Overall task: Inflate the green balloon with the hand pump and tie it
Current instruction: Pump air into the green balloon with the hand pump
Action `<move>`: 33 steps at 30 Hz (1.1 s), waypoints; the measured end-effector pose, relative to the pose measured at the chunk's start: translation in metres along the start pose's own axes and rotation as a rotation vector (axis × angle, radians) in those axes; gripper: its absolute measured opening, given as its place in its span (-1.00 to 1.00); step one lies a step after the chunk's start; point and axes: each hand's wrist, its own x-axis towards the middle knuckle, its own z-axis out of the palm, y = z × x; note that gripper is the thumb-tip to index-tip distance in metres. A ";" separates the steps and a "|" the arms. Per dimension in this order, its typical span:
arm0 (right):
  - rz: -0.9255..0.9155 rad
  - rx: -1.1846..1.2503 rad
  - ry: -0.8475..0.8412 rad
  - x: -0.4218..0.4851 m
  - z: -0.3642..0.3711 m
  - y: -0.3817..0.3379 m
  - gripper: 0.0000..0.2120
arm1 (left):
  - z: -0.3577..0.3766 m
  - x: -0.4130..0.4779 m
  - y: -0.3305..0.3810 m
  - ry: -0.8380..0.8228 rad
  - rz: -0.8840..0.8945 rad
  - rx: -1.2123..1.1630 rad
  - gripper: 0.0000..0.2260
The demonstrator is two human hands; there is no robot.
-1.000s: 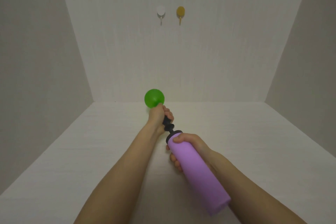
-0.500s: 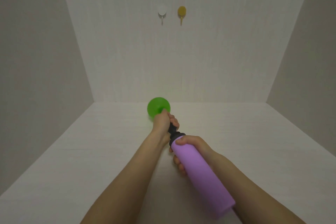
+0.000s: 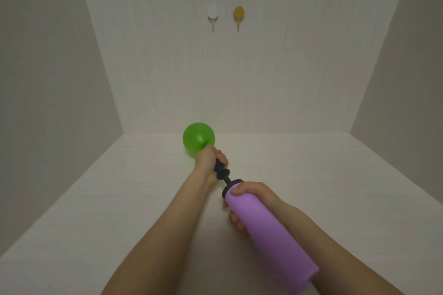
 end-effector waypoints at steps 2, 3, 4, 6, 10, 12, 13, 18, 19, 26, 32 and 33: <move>-0.009 0.030 0.030 0.005 0.002 -0.002 -0.68 | 0.001 -0.007 -0.014 -0.010 -0.018 0.009 -0.66; -0.016 0.040 0.043 0.007 0.003 -0.002 -0.68 | 0.002 -0.010 -0.018 -0.016 -0.021 0.020 -0.66; -0.023 0.050 0.055 0.009 0.004 -0.004 -0.69 | 0.004 -0.011 -0.018 -0.022 -0.020 0.034 -0.65; -0.037 0.067 0.067 0.009 0.005 -0.006 -0.73 | 0.007 -0.010 -0.015 -0.033 -0.016 0.059 -0.66; -0.036 0.036 -0.025 -0.002 0.000 -0.003 -0.70 | 0.008 0.003 0.017 -0.014 0.058 0.066 -0.71; -0.025 0.023 -0.090 -0.007 -0.002 0.003 -0.64 | 0.005 0.010 0.036 0.005 0.081 0.087 -0.71; -0.022 0.019 -0.108 -0.009 -0.004 0.004 -0.62 | 0.005 0.013 0.041 0.007 0.078 0.092 -0.71; -0.044 0.020 -0.037 -0.006 -0.004 0.000 -0.68 | 0.013 0.001 0.019 -0.040 0.047 0.048 -0.69; -0.044 0.032 -0.017 -0.005 -0.004 -0.001 -0.71 | 0.015 -0.004 0.008 -0.044 0.036 0.047 -0.68; -0.104 0.185 -0.015 0.011 0.006 -0.006 -0.72 | 0.016 -0.014 -0.002 -0.022 0.088 0.121 -0.65; -0.134 0.149 0.005 0.013 0.005 -0.008 -0.70 | 0.012 -0.010 0.004 0.014 0.130 0.175 -0.67; -0.133 0.142 0.040 0.013 0.007 -0.008 -0.71 | 0.013 -0.009 0.003 0.001 0.108 0.165 -0.67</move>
